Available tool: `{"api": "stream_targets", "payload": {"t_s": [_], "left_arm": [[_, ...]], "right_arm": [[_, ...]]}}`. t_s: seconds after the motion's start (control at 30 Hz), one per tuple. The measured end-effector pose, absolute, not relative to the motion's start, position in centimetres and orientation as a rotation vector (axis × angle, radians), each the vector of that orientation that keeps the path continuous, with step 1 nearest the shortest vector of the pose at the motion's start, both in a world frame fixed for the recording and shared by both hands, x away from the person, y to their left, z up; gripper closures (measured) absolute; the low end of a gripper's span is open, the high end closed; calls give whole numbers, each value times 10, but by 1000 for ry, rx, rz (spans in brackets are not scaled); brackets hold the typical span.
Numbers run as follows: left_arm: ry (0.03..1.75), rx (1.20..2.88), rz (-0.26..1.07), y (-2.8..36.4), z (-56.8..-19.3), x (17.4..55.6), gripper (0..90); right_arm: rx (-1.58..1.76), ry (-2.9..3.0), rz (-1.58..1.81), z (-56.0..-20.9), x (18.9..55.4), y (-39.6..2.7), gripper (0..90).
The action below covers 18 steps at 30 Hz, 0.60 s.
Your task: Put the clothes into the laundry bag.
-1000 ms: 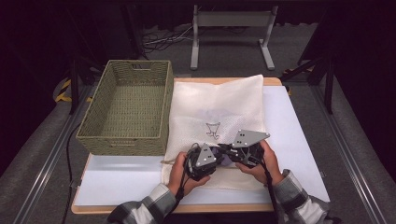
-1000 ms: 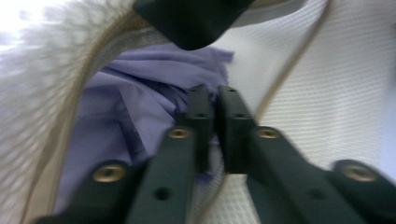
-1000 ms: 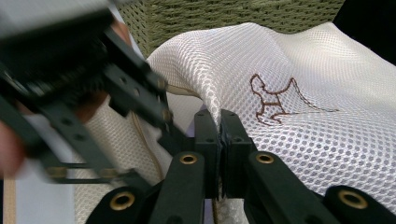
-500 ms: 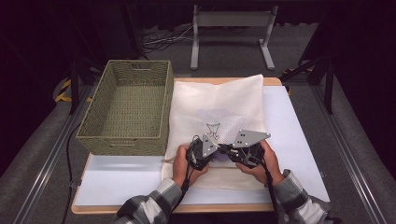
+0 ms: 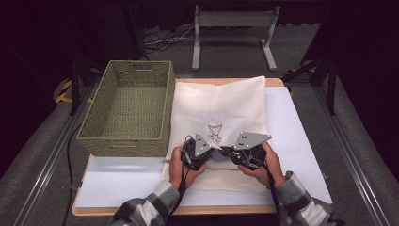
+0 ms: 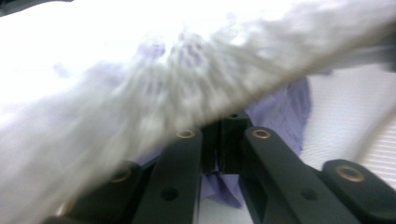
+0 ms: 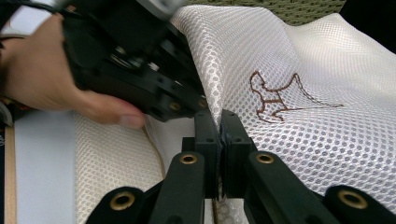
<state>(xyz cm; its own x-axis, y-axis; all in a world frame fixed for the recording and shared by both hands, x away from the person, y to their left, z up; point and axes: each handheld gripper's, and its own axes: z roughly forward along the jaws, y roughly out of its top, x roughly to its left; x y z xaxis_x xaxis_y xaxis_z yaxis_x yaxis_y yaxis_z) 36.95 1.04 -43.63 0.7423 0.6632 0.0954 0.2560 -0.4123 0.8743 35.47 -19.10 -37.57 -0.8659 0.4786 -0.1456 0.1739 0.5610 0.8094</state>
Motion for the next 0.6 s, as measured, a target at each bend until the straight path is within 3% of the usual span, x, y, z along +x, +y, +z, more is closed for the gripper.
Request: {"api": "stream_targets", "payload": {"t_s": [0.27, 0.6], "left_arm": [[600, 2008, 519, 31, -425, 348, 801], [568, 2085, 547, 85, -412, 324, 702]], "right_arm": [[547, 2437, 1224, -374, 354, -195, 879], [539, 2433, 1234, -372, 353, -196, 878]]}}
